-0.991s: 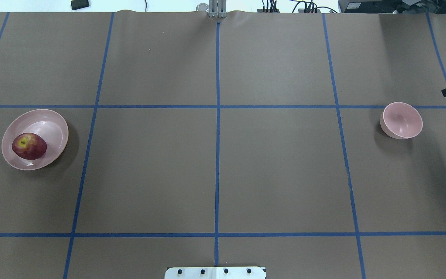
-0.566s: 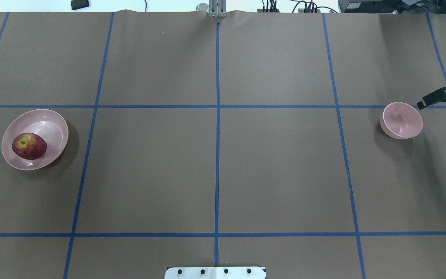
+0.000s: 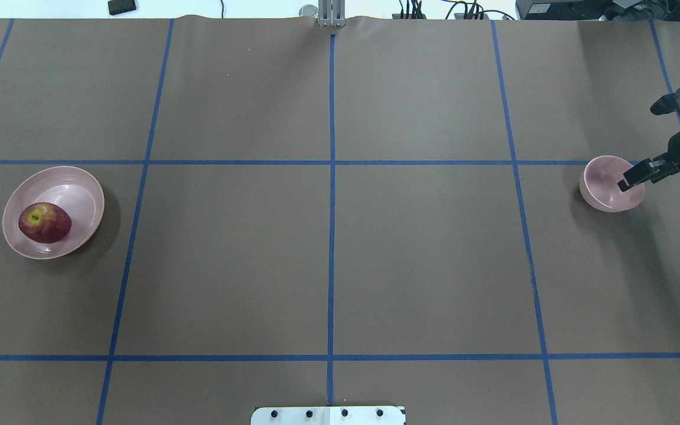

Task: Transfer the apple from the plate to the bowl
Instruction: 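Reach right gripper to the pink bowl rim while left arm nears plate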

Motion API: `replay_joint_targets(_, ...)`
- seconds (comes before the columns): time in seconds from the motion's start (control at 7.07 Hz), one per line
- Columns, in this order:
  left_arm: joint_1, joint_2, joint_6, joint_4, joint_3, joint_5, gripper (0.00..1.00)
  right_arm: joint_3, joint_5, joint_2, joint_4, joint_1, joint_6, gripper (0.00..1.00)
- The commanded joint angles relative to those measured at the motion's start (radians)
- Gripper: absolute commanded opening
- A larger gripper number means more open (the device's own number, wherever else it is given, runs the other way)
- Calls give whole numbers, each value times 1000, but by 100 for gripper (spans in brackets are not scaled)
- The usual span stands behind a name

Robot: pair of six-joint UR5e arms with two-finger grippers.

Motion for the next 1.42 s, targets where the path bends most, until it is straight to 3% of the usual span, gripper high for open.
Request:
replay_joint_targets(0.0, 83, -33, -147, 0, -7, 0, 99, 9, 14, 4, -1, -8, 18, 0)
replay_joint_targets(0.28, 143, -45, -251, -27, -11, 0, 99, 16, 106, 48, -12, -6, 41, 0)
replay_joint_targets(0.71, 290, -36, -445, -35, -65, 14, 99, 32, 181, 131, -12, -5, 229, 0)
replay_joint_targets(0.85, 350, -33, -517, -35, -77, 25, 99, 49, 183, 153, -13, -3, 293, 0)
replay_joint_targets(0.99, 422, -32, -572, -38, -83, 101, 99, 77, 184, 164, -13, -5, 349, 0)
replay_joint_targets(1.27, 456, -21, -574, -39, -80, 120, 99, 109, 188, 209, -16, -8, 474, 0)
